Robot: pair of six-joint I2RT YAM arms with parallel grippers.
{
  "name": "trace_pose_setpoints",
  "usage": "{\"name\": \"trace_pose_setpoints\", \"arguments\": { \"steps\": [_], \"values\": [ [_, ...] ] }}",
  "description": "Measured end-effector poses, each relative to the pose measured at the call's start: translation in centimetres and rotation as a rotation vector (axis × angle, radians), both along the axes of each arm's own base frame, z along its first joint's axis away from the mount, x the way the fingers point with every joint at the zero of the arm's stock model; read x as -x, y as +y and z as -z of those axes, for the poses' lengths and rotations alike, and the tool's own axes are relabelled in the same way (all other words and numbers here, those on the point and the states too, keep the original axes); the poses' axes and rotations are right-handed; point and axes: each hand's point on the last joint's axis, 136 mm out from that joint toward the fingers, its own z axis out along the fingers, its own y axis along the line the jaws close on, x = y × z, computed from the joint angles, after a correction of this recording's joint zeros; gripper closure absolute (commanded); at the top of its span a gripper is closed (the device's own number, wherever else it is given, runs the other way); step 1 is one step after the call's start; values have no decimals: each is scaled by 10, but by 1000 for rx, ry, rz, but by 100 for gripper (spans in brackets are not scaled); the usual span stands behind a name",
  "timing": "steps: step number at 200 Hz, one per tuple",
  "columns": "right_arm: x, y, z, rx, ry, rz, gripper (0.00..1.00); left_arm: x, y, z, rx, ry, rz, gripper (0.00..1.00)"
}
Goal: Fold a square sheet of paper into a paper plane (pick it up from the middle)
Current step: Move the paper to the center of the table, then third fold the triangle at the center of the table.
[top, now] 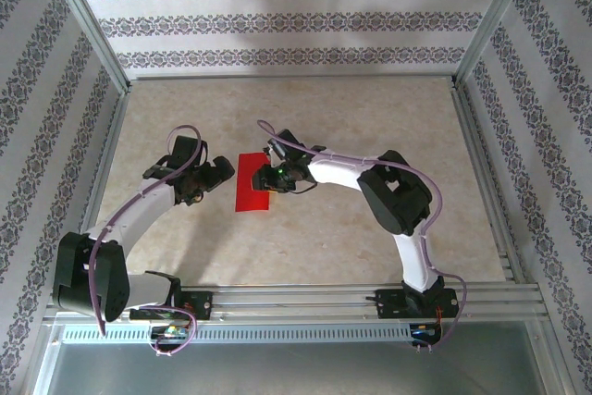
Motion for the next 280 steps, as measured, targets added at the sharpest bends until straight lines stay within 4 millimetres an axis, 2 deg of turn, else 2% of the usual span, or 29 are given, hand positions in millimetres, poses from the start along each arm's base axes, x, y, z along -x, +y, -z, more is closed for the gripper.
{"name": "trace_pose_setpoints", "arguments": {
  "steps": [44, 81, 97, 139, 158, 188, 204, 220, 254, 280],
  "values": [
    [0, -3, 13, 22, 29, -1, 58, -4, -11, -1, 50, -14, 40, 0],
    [0, -18, 16, 4, 32, -20, 58, -2, -23, 11, 94, 30, 90, 0],
    [6, -37, 16, 16, 29, -31, 58, -2, -28, 13, 112, 37, 109, 1],
    [29, -112, 15, 72, 37, -53, 59, -6, -46, 13, 168, 31, 165, 0],
    [34, -131, 11, 89, 41, -57, 59, -8, -60, 13, 186, 33, 206, 0],
    [29, -129, -16, 52, -10, -32, 58, -12, -82, 11, 207, 23, 256, 0],
    [24, -127, -35, 20, -42, 31, 59, -9, -93, 10, 218, 24, 274, 0],
    [19, -128, -46, -6, -52, 100, 60, -8, -102, 8, 231, 18, 284, 0],
    [21, -130, -37, -15, 3, 202, 63, -5, -118, 5, 270, 17, 292, 0],
    [24, -128, -31, -16, 36, 241, 64, 4, -122, 14, 283, 51, 289, 0]
  ]
}}
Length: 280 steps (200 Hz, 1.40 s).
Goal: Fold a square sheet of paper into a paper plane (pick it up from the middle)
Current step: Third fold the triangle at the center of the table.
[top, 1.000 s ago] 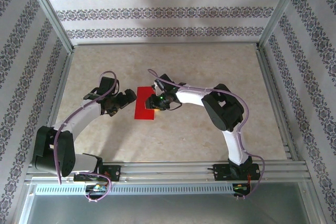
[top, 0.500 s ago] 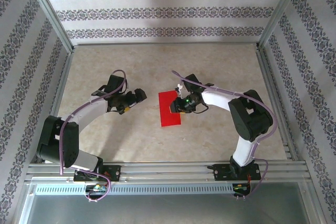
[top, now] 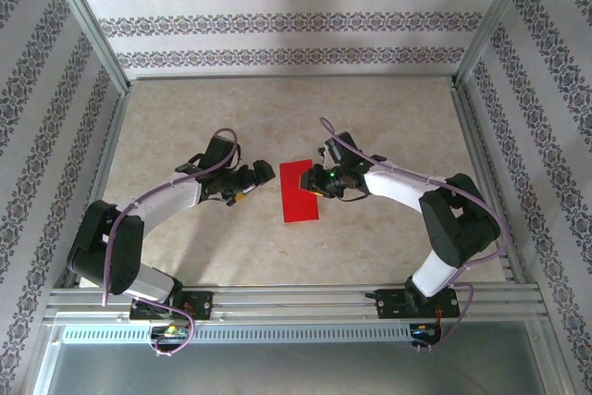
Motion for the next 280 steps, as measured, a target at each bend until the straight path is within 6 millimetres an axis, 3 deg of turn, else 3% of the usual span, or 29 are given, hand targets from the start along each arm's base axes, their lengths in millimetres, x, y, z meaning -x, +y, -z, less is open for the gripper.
{"name": "trace_pose_setpoints", "arguments": {
  "steps": [78, 175, 218, 280],
  "values": [
    [0, 5, 16, 5, 49, 37, 69, 15, -18, 15, 43, 74, 16, 7],
    [-3, -12, 32, 52, 70, 85, 69, 27, -65, 30, 130, 149, 41, 40],
    [0, -17, 52, 87, 118, 94, 69, 34, -75, 42, 135, 188, 56, 47],
    [-2, -20, 53, 78, 123, 103, 70, 36, -78, 52, 140, 214, 64, 55]
  ]
}}
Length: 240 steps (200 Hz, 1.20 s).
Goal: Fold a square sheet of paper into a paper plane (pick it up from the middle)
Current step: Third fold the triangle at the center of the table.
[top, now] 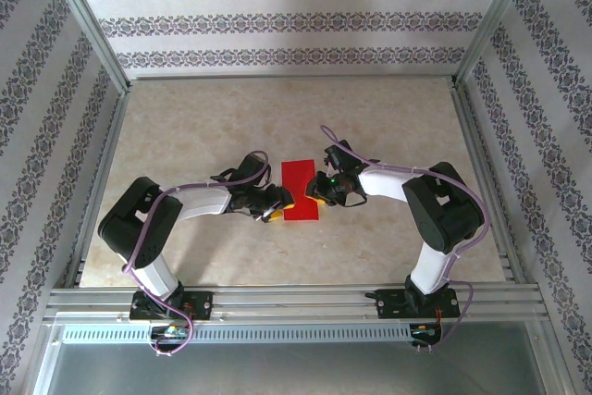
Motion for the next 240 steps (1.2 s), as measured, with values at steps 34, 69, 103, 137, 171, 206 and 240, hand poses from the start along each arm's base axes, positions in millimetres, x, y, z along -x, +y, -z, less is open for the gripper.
{"name": "trace_pose_setpoints", "arguments": {
  "steps": [34, 69, 103, 137, 171, 206, 240],
  "values": [
    [-1, -1, 0, -5, 2, 3, 69, 0, -3, 1, 15, 3, 9, 63],
    [-1, -1, 0, -7, 1, 2, 69, -3, -7, -4, 37, -15, 16, 68],
    [0, -1, 0, -9, 1, 1, 69, -5, -7, -5, 42, -23, 13, 70],
    [-1, -2, 0, -11, 2, 4, 69, -12, -11, -10, 65, -53, 8, 70],
    [-1, -2, 0, -14, 3, 2, 69, -16, -10, -4, 62, -50, 0, 71],
    [-1, -2, 0, -14, 3, 2, 70, -20, -3, 6, 46, -35, -13, 68],
    [-1, -2, 0, -14, 3, 2, 70, -27, -1, 2, 51, -49, -21, 68]
  ]
}}
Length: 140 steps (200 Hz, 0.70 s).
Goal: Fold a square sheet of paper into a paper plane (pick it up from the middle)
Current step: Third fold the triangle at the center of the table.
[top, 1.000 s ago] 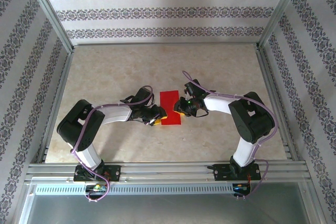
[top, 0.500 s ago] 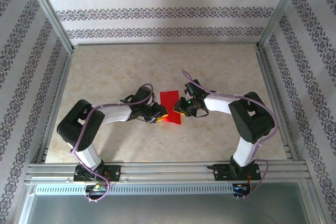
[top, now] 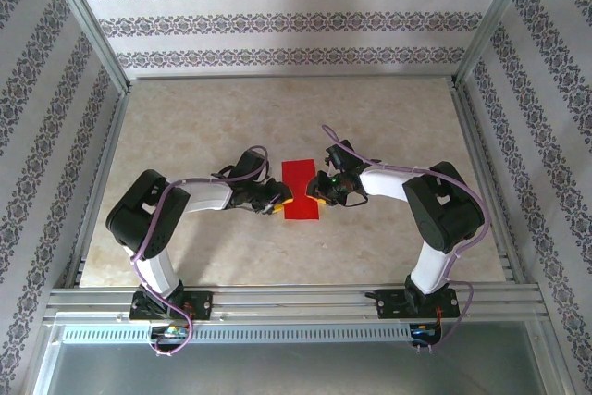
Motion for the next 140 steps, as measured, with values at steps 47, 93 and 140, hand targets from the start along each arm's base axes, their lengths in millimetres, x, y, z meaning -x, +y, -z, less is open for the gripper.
{"name": "trace_pose_setpoints", "arguments": {
  "steps": [47, 93, 140],
  "values": [
    [0, 0, 0, 1, 1, 0, 69, -5, -1, 1, -1, -10, 5, 73],
    [-1, 2, -3, -12, -30, -31, 58, -7, 1, 3, -1, -1, -3, 79],
    [-2, 2, -6, -6, -65, -60, 58, -11, 7, 10, 3, 30, -30, 84]
  ]
}}
